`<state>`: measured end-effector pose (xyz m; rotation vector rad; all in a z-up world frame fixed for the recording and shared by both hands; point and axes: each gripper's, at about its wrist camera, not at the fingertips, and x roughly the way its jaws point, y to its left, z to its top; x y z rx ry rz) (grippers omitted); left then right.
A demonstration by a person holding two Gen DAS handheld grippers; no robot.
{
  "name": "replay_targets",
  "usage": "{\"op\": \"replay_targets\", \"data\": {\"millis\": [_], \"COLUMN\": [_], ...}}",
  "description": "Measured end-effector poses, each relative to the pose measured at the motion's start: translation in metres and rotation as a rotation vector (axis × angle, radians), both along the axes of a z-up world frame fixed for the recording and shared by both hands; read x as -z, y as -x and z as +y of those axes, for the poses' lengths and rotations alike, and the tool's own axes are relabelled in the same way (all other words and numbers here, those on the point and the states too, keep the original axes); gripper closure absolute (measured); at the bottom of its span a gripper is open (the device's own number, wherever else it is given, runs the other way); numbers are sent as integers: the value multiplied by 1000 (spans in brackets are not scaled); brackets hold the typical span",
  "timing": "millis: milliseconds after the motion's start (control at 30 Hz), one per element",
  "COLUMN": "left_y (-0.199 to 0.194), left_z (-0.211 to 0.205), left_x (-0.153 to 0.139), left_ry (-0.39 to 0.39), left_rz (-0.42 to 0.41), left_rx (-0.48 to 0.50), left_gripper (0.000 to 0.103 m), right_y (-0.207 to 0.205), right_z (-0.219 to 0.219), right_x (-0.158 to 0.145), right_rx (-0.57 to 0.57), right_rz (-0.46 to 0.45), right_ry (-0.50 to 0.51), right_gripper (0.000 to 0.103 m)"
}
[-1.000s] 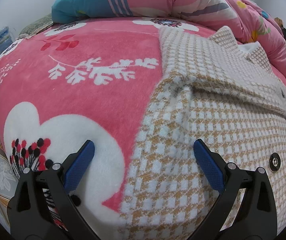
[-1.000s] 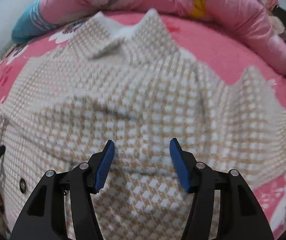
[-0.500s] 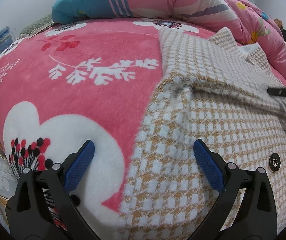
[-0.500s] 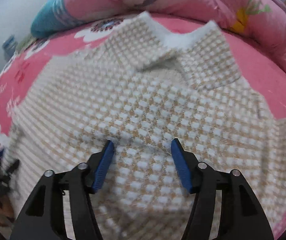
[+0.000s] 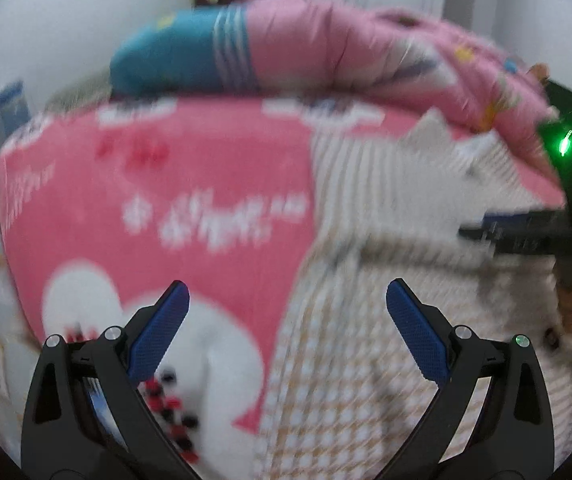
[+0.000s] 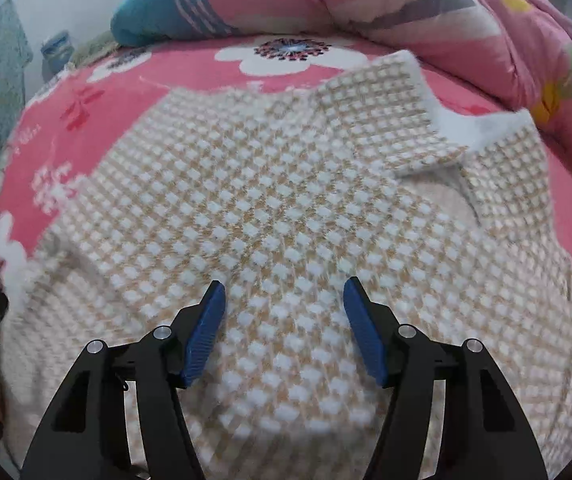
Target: Fold large clothes
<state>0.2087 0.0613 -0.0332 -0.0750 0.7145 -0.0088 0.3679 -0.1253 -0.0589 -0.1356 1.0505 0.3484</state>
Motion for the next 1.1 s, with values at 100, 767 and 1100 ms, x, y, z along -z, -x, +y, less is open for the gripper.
{"op": "replay_targets", "data": {"millis": [100, 767, 1100], "left_y": [-27, -173, -174], "left_z": [-12, -54, -66], "left_x": [-26, 24, 21], "left_ry": [34, 145, 66], "left_rz": [-39, 158, 196], "left_rx": [56, 172, 137], "left_gripper": [7, 8, 8], "right_y": [14, 2, 12], "right_z": [-14, -110, -125], "right_x": [-17, 1, -8], "right_rx": [31, 274, 300], "right_rz": [-52, -48, -26], "right_ry": [-1, -36, -88], "right_gripper": [43, 42, 38]}}
